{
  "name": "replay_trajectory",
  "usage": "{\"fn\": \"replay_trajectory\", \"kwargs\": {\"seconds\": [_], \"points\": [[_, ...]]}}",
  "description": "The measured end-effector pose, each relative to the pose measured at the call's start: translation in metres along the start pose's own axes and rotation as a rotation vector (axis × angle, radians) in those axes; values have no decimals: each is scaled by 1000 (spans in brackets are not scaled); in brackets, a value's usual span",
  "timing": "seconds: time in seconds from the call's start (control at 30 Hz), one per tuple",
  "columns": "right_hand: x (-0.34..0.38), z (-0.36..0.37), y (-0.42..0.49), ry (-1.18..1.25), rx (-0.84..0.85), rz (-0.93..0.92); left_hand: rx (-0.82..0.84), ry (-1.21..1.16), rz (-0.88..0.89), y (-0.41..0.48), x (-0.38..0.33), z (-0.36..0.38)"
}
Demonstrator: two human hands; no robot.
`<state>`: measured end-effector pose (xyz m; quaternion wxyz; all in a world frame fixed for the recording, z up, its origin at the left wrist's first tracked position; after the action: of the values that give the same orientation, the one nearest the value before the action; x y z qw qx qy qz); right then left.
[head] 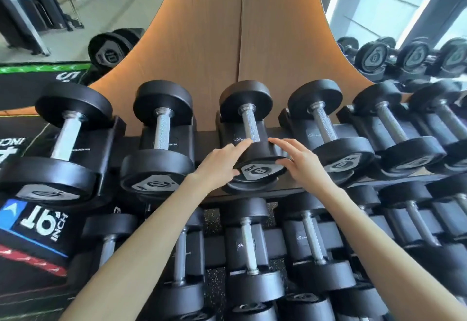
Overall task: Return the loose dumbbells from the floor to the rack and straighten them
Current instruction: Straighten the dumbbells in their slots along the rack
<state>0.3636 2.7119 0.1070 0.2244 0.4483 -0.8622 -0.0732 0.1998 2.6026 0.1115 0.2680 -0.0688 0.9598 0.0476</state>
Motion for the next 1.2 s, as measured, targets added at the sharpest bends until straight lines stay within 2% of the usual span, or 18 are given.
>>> {"fn": "replay_trajectory", "kwargs": {"seconds": [0.17,0.27,0.33,0.4,0.5,0.63,0.7,0.87,1.0,1.2], "points": [[-17,19,-14,515,-71,203,39,351,63,18,-36,-10],[-17,27,-18,602,-70,220,15,392,75,22,-41,-6],[-15,20,-12,542,-8,198,-33,308,58,13,-25,-4],[-10,12,-6,420,54,184,-114,116,32,0,-4,-2],[6,0,3,118,120,138,-238,-162,19,-12,13,1],[23,0,6,-378,245,142,-238,-290,-19,-9,21,15],[30,1,8,-466,241,167,-228,-327,-69,-8,27,25],[27,-2,20,-456,295,125,-189,-286,-102,-4,33,28],[20,-11,18,-312,285,91,-131,-227,-99,1,30,28],[-4,-11,10,-155,257,186,-23,47,-59,11,5,16]]}}
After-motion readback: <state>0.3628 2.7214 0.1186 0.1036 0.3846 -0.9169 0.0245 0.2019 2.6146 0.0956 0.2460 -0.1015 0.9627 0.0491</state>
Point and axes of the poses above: each hand's wrist, its own y-axis towards the middle knuckle, its own z-axis out of the palm, x = y × z, the point moved 4 cm from there along y, towards the middle knuckle, and after that the axes turned 10 degrees about -y, right-handed, at the moved point
